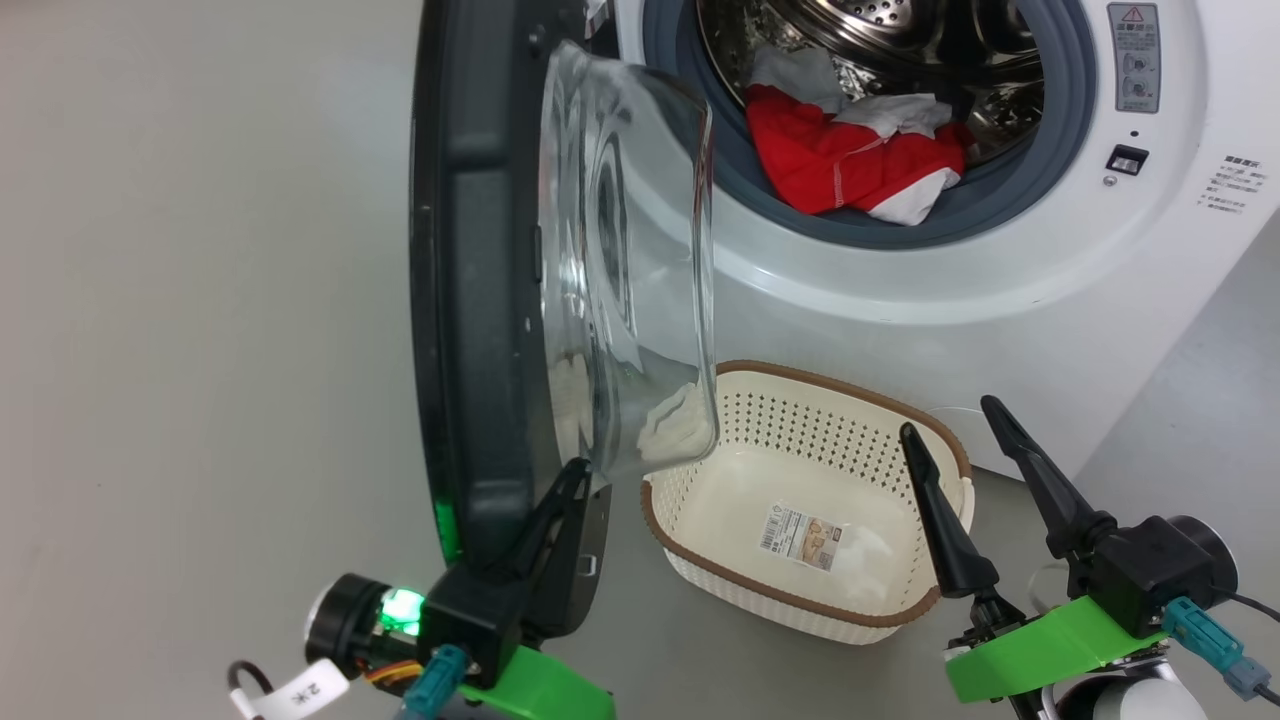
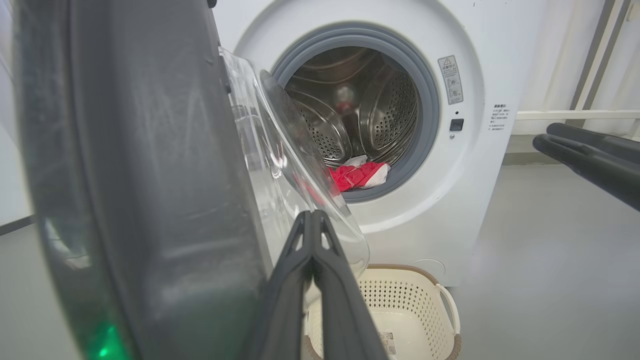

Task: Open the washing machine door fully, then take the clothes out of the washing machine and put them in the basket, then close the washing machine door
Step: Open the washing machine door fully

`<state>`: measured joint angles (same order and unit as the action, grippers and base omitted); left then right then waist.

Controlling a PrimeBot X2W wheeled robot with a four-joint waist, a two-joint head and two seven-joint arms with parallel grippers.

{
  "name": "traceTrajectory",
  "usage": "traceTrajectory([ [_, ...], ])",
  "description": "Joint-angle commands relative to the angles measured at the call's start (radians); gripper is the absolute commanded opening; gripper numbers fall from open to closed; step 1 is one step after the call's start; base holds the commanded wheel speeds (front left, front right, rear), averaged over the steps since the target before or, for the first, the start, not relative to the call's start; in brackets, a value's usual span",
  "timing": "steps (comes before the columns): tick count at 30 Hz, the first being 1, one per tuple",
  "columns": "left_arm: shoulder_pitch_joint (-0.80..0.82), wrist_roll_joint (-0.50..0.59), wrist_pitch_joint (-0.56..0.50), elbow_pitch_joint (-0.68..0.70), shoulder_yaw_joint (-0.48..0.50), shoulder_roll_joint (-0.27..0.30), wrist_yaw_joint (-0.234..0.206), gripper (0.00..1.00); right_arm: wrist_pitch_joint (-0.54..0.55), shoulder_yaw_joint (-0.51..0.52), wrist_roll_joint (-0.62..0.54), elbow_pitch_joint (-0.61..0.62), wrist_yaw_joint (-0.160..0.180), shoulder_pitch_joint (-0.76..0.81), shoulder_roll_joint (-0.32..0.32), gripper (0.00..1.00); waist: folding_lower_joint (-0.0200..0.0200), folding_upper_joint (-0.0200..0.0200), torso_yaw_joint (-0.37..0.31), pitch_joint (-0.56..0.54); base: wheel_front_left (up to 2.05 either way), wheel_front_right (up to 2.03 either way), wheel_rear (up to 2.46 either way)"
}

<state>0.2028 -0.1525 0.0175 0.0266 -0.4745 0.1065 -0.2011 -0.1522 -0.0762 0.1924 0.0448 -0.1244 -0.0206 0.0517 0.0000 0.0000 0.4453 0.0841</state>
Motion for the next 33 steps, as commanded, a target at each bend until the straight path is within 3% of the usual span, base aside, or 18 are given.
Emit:
traceTrajectory([
  [1, 0.009, -0.009, -0.003, 0.029, 0.056, 0.023, -0.02, 0.0, 0.002, -0.024, 0.008, 0.031, -0.006, -0.005, -0.001, 1.0, 0.0, 0.0, 0.004, 0.001, 0.0, 0.0, 0.0],
  [33, 0.023, -0.07, 0.092, -0.052, 0.265, 0.119, -0.117, 0.0, 0.062, -0.024, -0.031, 0.08, -0.006, -0.018, -0.001, 1.0, 0.0, 0.0, 0.038, 0.061, 0.0, 0.0, 0.0],
])
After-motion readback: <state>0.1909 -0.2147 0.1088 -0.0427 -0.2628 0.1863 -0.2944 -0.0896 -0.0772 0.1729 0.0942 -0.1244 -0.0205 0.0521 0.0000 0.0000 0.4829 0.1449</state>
